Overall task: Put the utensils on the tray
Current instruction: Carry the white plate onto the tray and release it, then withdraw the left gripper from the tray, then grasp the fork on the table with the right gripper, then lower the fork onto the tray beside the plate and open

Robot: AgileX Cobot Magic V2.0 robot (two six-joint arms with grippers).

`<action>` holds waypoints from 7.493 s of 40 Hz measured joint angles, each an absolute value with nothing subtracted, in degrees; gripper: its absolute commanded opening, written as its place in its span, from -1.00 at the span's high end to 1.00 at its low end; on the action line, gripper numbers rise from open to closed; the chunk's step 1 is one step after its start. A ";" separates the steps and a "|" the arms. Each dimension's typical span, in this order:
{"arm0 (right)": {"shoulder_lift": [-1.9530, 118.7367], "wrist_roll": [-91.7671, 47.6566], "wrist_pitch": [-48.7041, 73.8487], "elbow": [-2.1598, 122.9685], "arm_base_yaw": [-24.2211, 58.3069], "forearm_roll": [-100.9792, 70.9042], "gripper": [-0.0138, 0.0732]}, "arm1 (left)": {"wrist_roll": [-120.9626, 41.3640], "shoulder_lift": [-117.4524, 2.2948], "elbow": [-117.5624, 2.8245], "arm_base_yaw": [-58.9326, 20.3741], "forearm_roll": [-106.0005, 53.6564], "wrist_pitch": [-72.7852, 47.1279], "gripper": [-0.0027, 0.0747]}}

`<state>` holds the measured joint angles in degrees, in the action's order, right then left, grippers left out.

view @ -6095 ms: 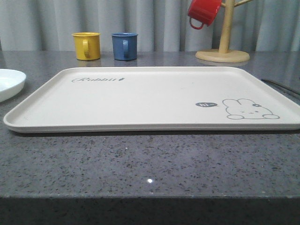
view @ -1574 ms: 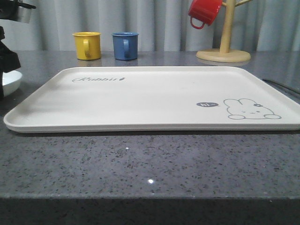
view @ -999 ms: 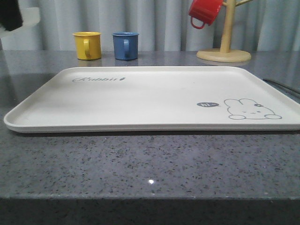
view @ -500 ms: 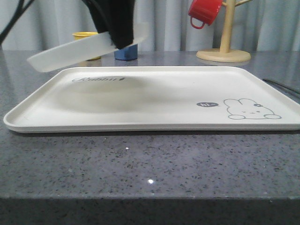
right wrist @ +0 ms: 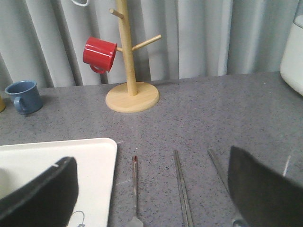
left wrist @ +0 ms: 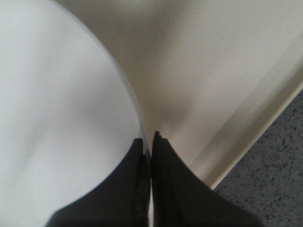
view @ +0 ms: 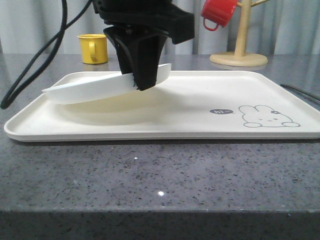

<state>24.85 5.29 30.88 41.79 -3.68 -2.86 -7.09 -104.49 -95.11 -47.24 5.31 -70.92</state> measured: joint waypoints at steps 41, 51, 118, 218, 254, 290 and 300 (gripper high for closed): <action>24.85 5.29 30.88 41.79 -3.68 -2.86 -0.84 | -8.98 -100.61 -99.86 -45.02 0.92 -71.08 0.98; 24.85 5.29 30.88 41.79 -3.68 -2.86 -0.84 | -8.97 -93.77 -97.47 -35.48 0.92 -71.20 0.98; 24.85 5.29 30.88 41.79 -3.68 -2.86 -0.84 | -8.97 -11.11 -22.08 -12.29 -3.63 -24.61 0.98; 94.39 1.44 54.59 70.59 2.67 -2.58 0.40 | -8.97 -11.09 -22.08 -12.29 -3.63 -24.61 0.98; 89.32 21.92 69.73 84.08 19.42 6.02 0.77 | -8.97 -11.09 -22.08 -12.29 -3.63 -24.61 0.98; 111.16 32.13 67.48 96.54 29.31 1.19 0.76 | -8.97 -11.09 -22.08 -12.29 -3.63 -24.61 0.98; 111.41 33.21 68.09 97.17 29.31 0.90 0.21 | -8.97 -11.09 -22.08 -12.29 -3.63 -24.61 0.98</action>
